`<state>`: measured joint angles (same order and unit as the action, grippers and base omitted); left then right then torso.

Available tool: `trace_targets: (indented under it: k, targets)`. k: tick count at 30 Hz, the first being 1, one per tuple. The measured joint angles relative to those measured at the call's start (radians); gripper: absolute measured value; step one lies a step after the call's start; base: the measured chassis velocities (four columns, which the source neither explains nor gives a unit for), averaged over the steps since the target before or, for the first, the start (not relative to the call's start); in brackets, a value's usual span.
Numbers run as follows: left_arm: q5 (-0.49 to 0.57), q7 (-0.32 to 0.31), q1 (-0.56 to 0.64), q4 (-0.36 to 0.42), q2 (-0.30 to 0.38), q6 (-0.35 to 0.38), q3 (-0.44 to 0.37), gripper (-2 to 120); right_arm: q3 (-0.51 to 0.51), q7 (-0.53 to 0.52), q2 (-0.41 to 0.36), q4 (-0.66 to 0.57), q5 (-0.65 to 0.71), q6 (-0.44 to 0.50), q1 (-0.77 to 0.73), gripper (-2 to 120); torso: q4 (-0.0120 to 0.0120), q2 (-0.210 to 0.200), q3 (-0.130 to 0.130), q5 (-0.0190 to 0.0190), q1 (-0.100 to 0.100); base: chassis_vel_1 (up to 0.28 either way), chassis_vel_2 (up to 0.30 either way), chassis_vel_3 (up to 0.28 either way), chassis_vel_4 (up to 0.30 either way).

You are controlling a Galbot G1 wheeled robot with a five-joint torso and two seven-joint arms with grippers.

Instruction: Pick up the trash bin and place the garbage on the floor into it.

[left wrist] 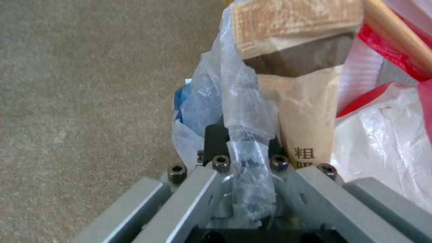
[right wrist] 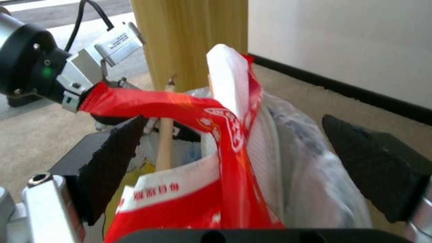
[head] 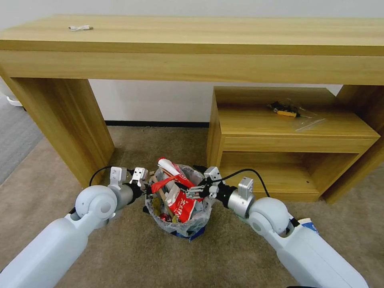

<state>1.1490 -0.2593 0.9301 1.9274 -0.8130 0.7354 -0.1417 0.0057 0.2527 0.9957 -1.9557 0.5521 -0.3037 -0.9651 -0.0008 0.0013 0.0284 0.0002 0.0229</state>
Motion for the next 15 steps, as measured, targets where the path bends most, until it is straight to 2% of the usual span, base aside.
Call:
trace_targets:
  k: [6,9,11,12,15]
  targets:
    - [-0.029,0.012,0.019,-0.022,-0.005,0.0,-0.032,0,0.068,-0.036,-0.031,-0.068,-0.008,0.022,-0.066,100,-0.0001,0.0,0.0,-0.0001,0.0,0.0,0.0,0.0,0.0]
    - [-0.078,0.068,0.045,-0.036,0.002,0.0,-0.064,0,0.15,-0.066,-0.038,-0.102,-0.049,0.057,-0.157,100,0.0005,0.0,0.0,-0.0001,0.0,0.0,0.0,0.0,0.0]
    - [-0.079,0.072,0.049,-0.037,0.003,0.0,-0.069,0,0.17,-0.067,-0.036,-0.108,-0.056,0.061,-0.178,100,0.0004,0.0,0.0,0.0,0.0,0.0,0.0,0.0,0.0]
    - [-0.082,0.075,0.052,-0.037,0.003,0.0,-0.076,0,0.222,-0.068,-0.028,-0.124,-0.072,0.071,-0.24,100,0.0003,0.0,0.0,-0.0001,0.0,0.0,0.0,0.0,0.0]
    - [-0.082,0.076,0.053,-0.038,0.0,0.0,-0.086,0,0.293,-0.068,-0.011,-0.142,-0.096,0.09,-0.332,100,-0.0004,0.0,0.0,0.0002,0.0,0.0,0.0,0.0,0.0]
